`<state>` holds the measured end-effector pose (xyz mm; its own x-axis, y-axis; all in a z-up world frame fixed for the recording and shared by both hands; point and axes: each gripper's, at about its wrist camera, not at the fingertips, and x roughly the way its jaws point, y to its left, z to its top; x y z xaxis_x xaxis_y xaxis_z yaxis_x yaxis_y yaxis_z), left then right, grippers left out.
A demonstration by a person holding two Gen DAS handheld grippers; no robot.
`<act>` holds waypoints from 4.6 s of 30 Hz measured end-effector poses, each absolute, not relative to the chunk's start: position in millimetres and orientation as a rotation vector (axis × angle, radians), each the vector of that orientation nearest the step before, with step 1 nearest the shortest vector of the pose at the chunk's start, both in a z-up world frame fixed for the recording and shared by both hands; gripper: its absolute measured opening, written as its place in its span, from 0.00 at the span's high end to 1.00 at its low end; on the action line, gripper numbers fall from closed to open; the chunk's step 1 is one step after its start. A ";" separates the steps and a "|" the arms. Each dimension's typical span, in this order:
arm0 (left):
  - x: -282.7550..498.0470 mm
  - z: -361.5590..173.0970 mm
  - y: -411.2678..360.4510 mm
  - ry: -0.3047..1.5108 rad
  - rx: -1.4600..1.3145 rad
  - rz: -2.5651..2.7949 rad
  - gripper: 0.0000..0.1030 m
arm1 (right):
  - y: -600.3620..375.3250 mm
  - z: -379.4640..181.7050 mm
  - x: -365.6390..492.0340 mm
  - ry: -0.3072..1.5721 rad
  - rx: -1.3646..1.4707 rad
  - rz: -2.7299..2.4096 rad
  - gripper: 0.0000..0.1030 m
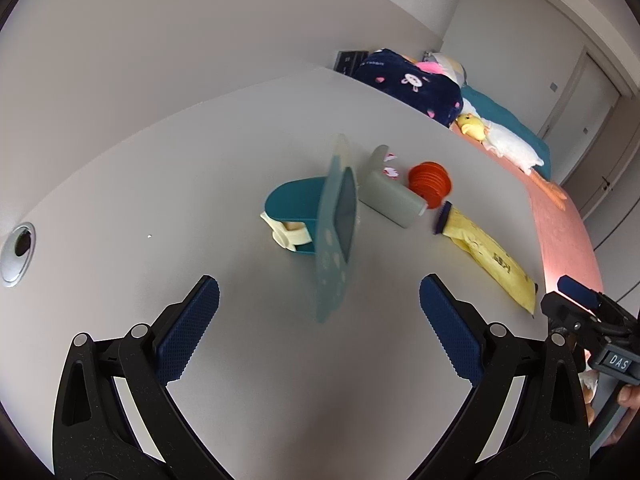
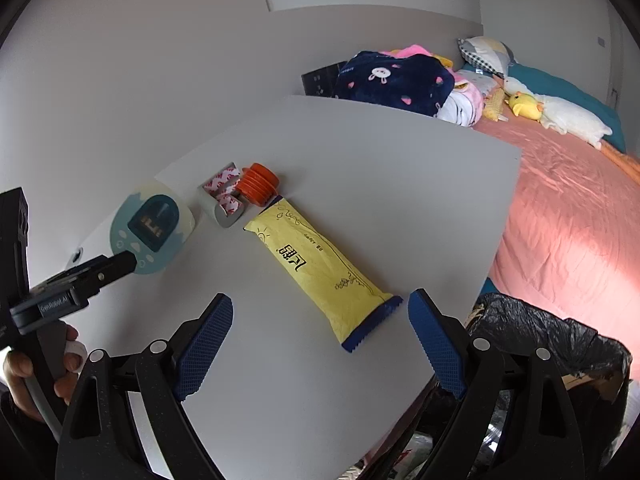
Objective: Collect trash
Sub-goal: 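Grasp the teal plastic holder with the left gripper while the right grasps the yellow snack bag, then carry the teal holder and yellow bag over the bin, then open both grippers to drop the holder and bag into the bin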
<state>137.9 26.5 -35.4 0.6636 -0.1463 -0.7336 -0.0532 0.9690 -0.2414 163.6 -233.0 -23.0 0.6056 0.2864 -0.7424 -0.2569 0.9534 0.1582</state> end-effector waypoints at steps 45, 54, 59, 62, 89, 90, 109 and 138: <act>152.6 -37.4 30.3 0.842 -0.278 -0.129 0.48 | -188.5 -43.9 171.1 0.926 -0.047 0.345 0.81; 127.4 -30.9 20.3 0.835 -0.272 -0.142 0.48 | -198.8 -23.5 145.0 0.884 0.005 0.353 0.80; 112.1 -24.3 9.8 0.828 -0.261 -0.153 0.48 | -203.9 -9.8 129.2 0.855 0.013 0.361 0.80; 104.0 -18.2 3.1 0.821 -0.259 -0.164 0.48 | -208.1 -1.5 118.3 0.837 0.017 0.363 0.80; 44.0 7.5 -97.1 0.797 -0.174 -0.338 0.48 | -282.8 22.8 31.7 0.763 0.070 0.270 0.80; 43.1 7.9 -100.6 0.797 -0.173 -0.346 0.48 | -288.0 22.9 29.4 0.762 0.075 0.261 0.80; 38.7 6.3 -165.2 0.823 -0.118 -0.452 0.48 | -354.0 22.8 6.4 0.746 0.147 0.167 0.80; 33.7 4.4 -245.0 0.858 0.000 -0.599 0.48 | -441.6 19.5 -21.3 0.729 0.232 0.009 0.80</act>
